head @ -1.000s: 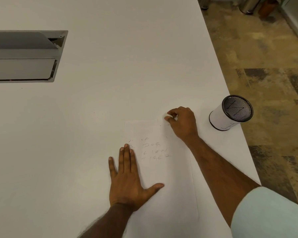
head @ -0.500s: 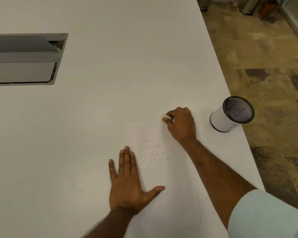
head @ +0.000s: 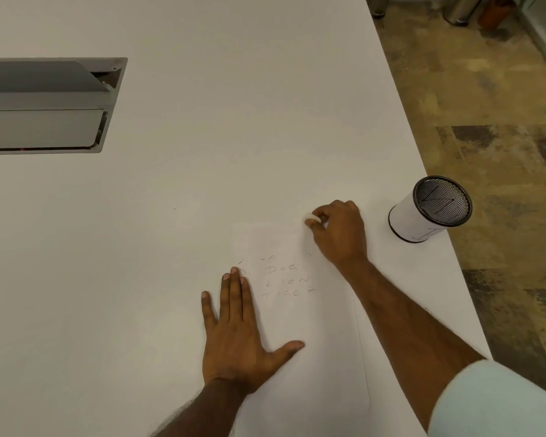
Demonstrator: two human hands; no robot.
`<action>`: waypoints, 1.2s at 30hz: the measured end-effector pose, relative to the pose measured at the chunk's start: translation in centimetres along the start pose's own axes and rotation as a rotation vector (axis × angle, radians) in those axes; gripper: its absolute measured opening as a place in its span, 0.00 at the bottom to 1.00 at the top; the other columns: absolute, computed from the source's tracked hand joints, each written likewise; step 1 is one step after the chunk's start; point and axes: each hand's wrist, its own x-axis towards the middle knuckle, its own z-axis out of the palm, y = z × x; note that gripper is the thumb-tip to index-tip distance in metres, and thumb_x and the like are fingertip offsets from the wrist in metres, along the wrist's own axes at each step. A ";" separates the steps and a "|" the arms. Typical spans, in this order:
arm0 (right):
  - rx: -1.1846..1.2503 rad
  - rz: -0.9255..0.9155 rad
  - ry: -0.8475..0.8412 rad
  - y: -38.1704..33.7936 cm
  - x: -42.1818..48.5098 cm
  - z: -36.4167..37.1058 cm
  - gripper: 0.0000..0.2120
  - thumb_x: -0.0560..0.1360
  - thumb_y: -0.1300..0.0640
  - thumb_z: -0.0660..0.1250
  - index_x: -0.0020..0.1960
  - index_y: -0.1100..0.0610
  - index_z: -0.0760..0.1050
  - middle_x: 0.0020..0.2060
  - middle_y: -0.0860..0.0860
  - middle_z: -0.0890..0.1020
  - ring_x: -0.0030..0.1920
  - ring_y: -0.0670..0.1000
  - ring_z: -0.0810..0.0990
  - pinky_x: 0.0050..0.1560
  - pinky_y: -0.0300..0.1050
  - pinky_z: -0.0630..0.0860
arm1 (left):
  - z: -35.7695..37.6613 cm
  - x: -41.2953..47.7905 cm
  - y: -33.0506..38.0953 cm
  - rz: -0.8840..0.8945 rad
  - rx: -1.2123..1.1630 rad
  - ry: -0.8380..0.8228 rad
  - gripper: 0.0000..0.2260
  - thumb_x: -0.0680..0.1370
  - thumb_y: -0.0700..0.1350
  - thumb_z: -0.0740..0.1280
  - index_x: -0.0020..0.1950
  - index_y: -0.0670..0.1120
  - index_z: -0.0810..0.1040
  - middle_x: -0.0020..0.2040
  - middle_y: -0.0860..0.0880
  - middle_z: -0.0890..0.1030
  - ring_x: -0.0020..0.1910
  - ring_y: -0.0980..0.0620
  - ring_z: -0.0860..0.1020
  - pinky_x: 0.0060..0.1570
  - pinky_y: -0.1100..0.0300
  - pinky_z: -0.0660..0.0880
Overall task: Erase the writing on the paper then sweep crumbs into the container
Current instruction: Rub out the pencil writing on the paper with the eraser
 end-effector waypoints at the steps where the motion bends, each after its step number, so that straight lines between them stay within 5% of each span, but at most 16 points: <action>1: 0.023 0.025 -0.020 0.0 0.3 -0.1 0.05 0.73 0.53 0.71 0.43 0.55 0.82 0.39 0.51 0.81 0.47 0.54 0.75 0.48 0.51 0.74 | 0.0 0.0 0.0 0.000 -0.001 0.000 0.58 0.68 0.82 0.53 0.81 0.39 0.51 0.81 0.40 0.53 0.80 0.40 0.55 0.73 0.33 0.51; 7: 0.277 0.141 0.063 1.6 -2.3 -2.1 0.05 0.71 0.51 0.74 0.42 0.51 0.81 0.37 0.45 0.82 0.41 0.46 0.78 0.45 0.43 0.75 | -0.1 0.0 0.1 -0.007 -0.002 -0.012 0.59 0.68 0.82 0.53 0.80 0.36 0.54 0.81 0.39 0.53 0.80 0.41 0.54 0.72 0.33 0.52; 14: 0.024 -0.078 -0.005 1.0 -2.5 -0.2 0.04 0.73 0.54 0.72 0.42 0.54 0.80 0.38 0.49 0.80 0.44 0.52 0.73 0.44 0.49 0.74 | -0.1 0.0 0.0 -0.005 0.004 -0.004 0.58 0.68 0.82 0.53 0.80 0.37 0.53 0.81 0.39 0.55 0.79 0.40 0.56 0.72 0.32 0.53; 18: -0.029 -0.011 0.021 1.0 -0.4 -0.3 0.04 0.74 0.54 0.70 0.43 0.55 0.80 0.40 0.50 0.80 0.47 0.53 0.73 0.47 0.51 0.74 | -0.1 0.0 0.1 -0.003 0.010 0.000 0.58 0.68 0.82 0.53 0.79 0.36 0.56 0.81 0.39 0.55 0.79 0.40 0.56 0.72 0.32 0.53; 26: 0.347 0.178 0.025 1.2 -2.3 -1.9 0.05 0.70 0.55 0.75 0.43 0.54 0.81 0.34 0.43 0.79 0.32 0.37 0.75 0.38 0.32 0.69 | -0.2 0.0 0.1 -0.004 0.005 -0.006 0.59 0.68 0.82 0.53 0.79 0.35 0.56 0.81 0.38 0.55 0.80 0.41 0.55 0.72 0.33 0.52; 31: 0.045 -0.007 0.002 1.1 -3.4 -0.2 0.04 0.72 0.54 0.73 0.41 0.53 0.79 0.38 0.47 0.79 0.44 0.50 0.74 0.44 0.44 0.73 | -0.1 0.0 0.0 0.000 0.007 0.002 0.58 0.68 0.82 0.53 0.80 0.36 0.55 0.81 0.38 0.55 0.79 0.40 0.56 0.72 0.33 0.52; 36: -0.017 0.039 0.057 1.3 -0.5 -0.8 0.05 0.73 0.55 0.71 0.42 0.57 0.81 0.39 0.52 0.81 0.47 0.54 0.74 0.46 0.49 0.73 | -0.2 0.0 0.1 0.000 0.010 0.006 0.58 0.68 0.82 0.53 0.79 0.35 0.56 0.81 0.38 0.55 0.79 0.40 0.56 0.72 0.32 0.53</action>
